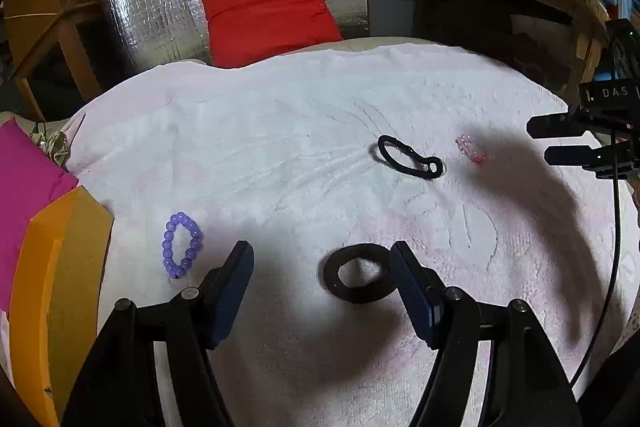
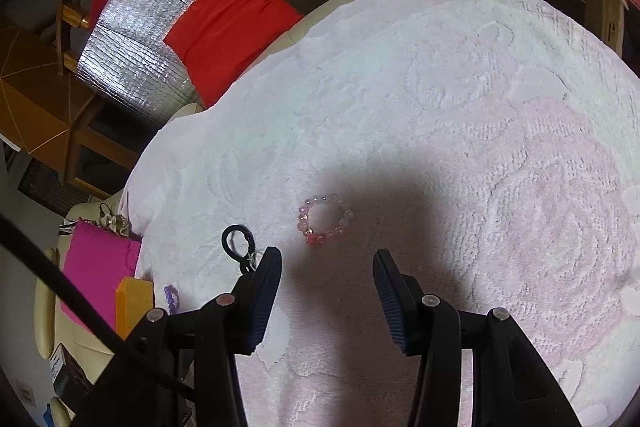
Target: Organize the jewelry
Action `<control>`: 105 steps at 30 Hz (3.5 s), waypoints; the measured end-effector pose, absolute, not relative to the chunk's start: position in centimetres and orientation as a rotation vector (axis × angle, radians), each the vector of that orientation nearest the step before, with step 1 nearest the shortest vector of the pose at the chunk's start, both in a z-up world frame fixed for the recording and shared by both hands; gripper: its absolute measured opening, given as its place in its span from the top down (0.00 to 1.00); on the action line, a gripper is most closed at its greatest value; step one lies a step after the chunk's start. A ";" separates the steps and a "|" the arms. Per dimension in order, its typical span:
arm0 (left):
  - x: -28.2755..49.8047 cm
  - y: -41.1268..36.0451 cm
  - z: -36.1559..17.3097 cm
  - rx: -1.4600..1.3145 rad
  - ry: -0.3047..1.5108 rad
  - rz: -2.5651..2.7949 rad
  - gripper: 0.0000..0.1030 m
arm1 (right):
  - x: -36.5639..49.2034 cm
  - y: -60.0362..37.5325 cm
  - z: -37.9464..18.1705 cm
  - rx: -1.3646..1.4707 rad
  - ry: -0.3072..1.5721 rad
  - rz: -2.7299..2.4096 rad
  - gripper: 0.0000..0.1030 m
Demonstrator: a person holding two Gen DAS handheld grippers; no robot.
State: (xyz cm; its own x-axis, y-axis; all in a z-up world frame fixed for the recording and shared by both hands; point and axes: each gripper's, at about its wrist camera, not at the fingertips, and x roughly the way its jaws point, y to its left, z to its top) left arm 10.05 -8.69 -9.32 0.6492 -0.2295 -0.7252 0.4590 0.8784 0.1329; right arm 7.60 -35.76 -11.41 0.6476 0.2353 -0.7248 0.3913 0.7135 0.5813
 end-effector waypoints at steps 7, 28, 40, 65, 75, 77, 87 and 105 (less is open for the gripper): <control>10.4 -8.8 -10.0 0.331 0.810 -0.410 0.31 | 7.6 -35.7 -11.4 0.800 0.887 -0.099 0.49; 11.6 -7.1 -10.8 0.241 0.916 -0.453 0.31 | 7.8 -34.7 -11.3 0.825 0.871 -0.065 0.49; 11.6 -8.5 -11.6 0.210 0.953 -0.504 0.31 | 8.1 -35.7 -11.4 0.824 0.839 -0.082 0.50; 11.5 -7.2 -11.7 0.154 0.985 -0.546 0.31 | 14.0 -33.8 -14.7 0.619 0.978 -0.218 0.82; 12.4 -6.4 -11.9 0.104 1.001 -0.539 0.31 | 13.2 -34.5 -13.8 0.630 0.944 -0.207 0.90; 12.5 -6.4 -11.9 0.096 1.000 -0.541 0.31 | 12.5 -35.1 -13.4 0.669 0.932 -0.184 0.90; 12.1 -7.3 -11.9 0.104 0.969 -0.574 0.34 | 10.7 -36.7 -12.9 0.742 0.928 -0.144 0.90; 11.7 -7.2 -12.0 0.107 0.992 -0.606 0.44 | 12.2 -36.3 -14.7 0.787 0.973 -0.187 0.74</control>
State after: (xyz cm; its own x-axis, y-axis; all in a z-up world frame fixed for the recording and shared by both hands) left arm 11.72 -7.17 -11.96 0.3979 -0.4303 -0.8102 0.5247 0.8312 -0.1838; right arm 12.25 -36.28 -14.67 0.5710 0.1936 -0.7978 0.4753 0.7144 0.5135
